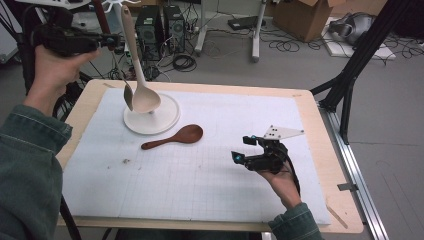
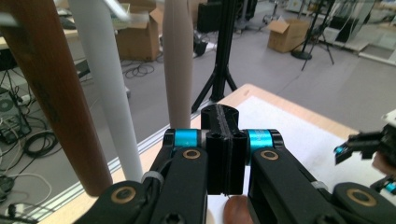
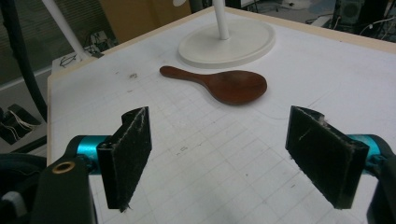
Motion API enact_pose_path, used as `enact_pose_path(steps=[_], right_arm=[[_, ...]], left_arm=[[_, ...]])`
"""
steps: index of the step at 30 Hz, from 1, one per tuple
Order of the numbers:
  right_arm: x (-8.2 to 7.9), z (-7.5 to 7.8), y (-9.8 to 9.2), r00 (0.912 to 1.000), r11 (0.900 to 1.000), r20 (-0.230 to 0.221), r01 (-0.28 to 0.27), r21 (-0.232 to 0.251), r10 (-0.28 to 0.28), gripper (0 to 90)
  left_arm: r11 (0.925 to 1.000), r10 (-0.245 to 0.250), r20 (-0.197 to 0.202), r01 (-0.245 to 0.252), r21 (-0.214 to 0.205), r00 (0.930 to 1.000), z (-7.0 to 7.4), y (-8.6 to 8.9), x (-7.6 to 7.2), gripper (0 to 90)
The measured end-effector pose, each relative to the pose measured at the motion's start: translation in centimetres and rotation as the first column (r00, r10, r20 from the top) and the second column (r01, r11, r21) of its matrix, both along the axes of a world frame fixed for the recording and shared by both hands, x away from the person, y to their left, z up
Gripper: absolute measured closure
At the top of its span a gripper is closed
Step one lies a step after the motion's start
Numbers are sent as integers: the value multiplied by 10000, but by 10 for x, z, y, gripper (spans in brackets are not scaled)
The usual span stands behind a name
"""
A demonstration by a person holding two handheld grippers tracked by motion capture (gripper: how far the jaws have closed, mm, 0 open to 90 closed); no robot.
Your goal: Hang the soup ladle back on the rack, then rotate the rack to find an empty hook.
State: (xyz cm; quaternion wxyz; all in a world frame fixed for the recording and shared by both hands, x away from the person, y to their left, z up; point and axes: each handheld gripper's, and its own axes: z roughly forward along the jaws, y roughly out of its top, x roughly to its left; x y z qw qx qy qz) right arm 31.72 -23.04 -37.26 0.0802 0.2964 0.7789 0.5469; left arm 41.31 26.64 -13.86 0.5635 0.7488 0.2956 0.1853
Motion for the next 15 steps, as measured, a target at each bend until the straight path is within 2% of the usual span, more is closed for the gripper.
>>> enact_pose_path(steps=[12,13,15], right_arm=[[1,3,2,10000,10000,3,-49,-32,49,214],[1,3,1,10000,10000,36,-34,-39,34,212],[1,3,0,10000,10000,30,33,9,-33,208]], left_arm=[[9996,82,193,-77,-271,9998,19,-2,-2,895],[9998,117,185,-114,-163,9998,21,-2,0,895],[9997,100,220,-95,-217,9997,25,-3,1,895]])
